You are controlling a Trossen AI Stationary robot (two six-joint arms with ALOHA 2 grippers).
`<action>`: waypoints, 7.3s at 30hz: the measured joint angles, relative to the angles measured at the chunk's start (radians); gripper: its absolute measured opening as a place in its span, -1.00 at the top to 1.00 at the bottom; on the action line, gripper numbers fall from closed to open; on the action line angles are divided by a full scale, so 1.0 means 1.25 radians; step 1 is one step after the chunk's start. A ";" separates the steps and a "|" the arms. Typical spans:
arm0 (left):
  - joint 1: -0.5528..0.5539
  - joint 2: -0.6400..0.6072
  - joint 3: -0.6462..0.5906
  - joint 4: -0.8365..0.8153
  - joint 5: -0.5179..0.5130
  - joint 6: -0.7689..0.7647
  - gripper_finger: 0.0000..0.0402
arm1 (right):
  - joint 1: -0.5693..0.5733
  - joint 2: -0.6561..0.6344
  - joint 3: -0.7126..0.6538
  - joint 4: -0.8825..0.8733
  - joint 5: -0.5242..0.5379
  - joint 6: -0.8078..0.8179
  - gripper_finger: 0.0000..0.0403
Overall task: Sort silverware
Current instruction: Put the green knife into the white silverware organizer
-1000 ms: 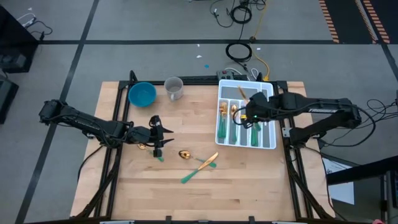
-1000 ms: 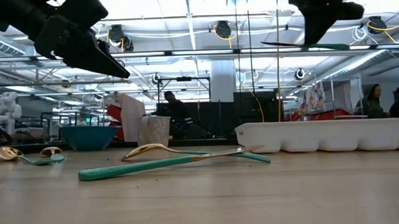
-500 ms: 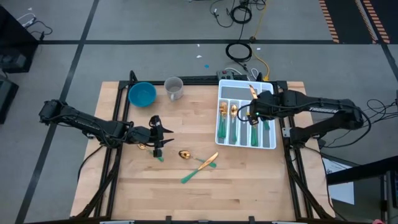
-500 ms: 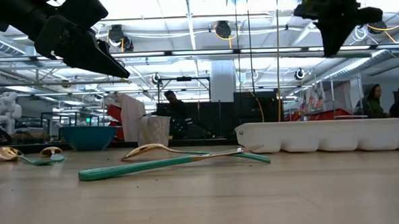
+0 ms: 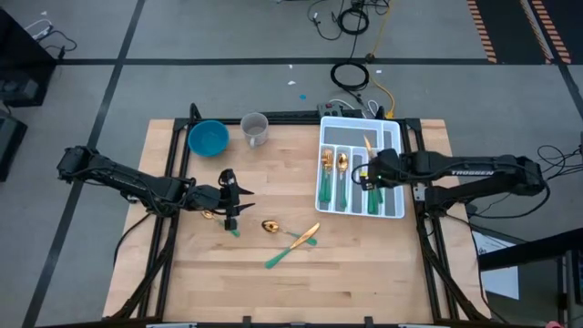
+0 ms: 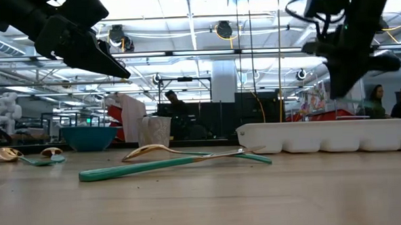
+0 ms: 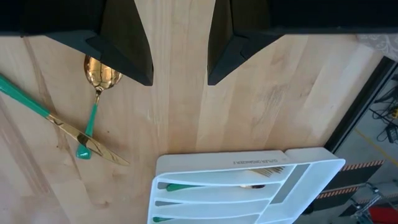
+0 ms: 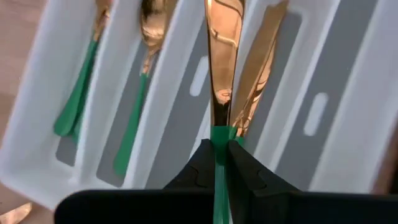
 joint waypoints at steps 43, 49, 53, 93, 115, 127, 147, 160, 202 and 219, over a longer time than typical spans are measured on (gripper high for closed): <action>0.000 0.000 0.000 -0.011 0.016 0.001 0.20 | -0.026 0.023 -0.158 0.161 -0.033 0.134 1.00; 0.000 0.000 0.000 -0.011 0.016 0.009 0.20 | -0.051 0.026 -0.158 0.141 -0.085 0.142 1.00; 0.000 0.000 0.000 -0.011 0.016 0.009 0.20 | -0.065 0.042 -0.158 0.142 -0.127 0.143 1.00; 0.000 0.000 0.000 -0.021 0.015 0.042 0.20 | -0.138 0.146 -0.149 0.201 -0.142 0.013 0.35; 0.000 0.000 0.010 0.096 0.025 -0.063 0.20 | -0.127 0.117 0.073 0.057 -0.048 -0.236 0.34; 0.000 0.000 0.158 0.004 0.122 -0.021 0.20 | 0.085 0.119 0.290 0.194 -0.046 -0.678 0.34; 0.000 0.000 0.161 -0.223 0.056 -0.167 0.20 | 0.318 0.525 0.296 0.606 -0.173 -1.071 0.34; 0.000 0.000 0.160 -0.256 0.056 -0.188 0.20 | 0.327 0.715 0.556 0.338 -0.169 -1.302 0.34; 0.000 0.000 0.140 -0.258 0.063 -0.189 0.20 | 0.341 0.850 0.617 0.353 -0.156 -1.470 0.10; 0.000 0.000 0.140 -0.259 0.063 -0.185 0.20 | 0.323 0.881 0.617 0.306 -0.179 -1.414 0.16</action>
